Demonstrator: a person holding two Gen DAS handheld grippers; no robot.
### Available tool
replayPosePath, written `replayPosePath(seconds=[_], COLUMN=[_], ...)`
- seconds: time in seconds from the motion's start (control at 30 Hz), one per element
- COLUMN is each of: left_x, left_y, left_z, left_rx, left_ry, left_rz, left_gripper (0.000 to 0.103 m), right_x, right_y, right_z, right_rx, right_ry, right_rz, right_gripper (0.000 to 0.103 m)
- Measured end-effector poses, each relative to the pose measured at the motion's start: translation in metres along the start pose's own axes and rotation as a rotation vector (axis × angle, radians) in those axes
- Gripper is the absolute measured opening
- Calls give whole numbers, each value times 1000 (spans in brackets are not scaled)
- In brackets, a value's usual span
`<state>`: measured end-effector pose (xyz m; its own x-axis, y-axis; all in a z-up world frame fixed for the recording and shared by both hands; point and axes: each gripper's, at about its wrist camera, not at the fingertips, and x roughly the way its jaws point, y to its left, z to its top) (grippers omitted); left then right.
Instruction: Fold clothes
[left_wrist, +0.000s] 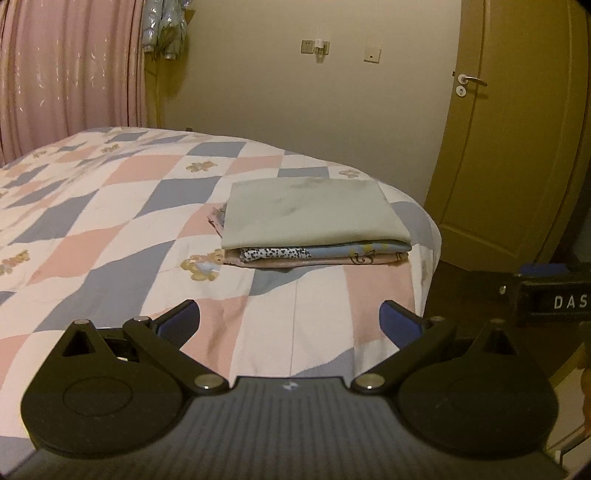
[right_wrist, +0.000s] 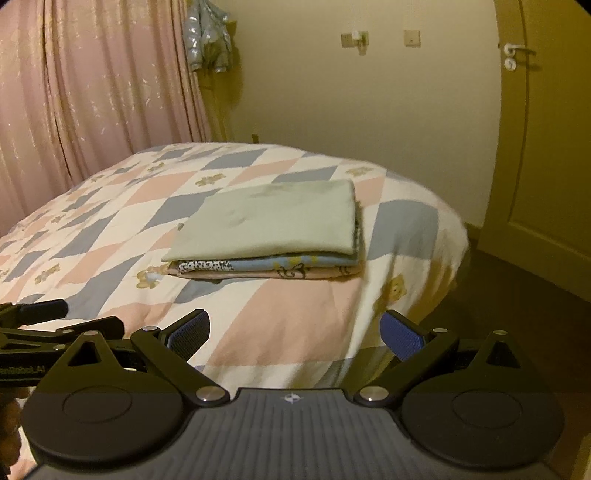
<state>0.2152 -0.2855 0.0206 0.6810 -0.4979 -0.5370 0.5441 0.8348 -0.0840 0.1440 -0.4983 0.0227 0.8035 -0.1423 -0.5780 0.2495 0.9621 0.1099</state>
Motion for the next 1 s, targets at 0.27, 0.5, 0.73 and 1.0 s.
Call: replayPosePath(seconds=[0.27,0.5,0.73,1.0], left_x=[-24,-38,-55,-67], left_y=[-10,-12,-18,-28], left_z=[-3,-5,-4,-2], left_rx=[21,19,34,59], left_ry=[-10,-22,-43,-51], left_rz=[22,28,21,35], left_gripper=[102,102,102,102], right_x=[-28,-43,-61,-83], right_y=[4,0,-3,3], right_z=[-5,-10,-11,-9], right_rx=[2,22,28,27], right_ry=[-10,-11,-31,-56], right_rz=[-19,-51,-65,-37], right_gripper=[102,103,103,103])
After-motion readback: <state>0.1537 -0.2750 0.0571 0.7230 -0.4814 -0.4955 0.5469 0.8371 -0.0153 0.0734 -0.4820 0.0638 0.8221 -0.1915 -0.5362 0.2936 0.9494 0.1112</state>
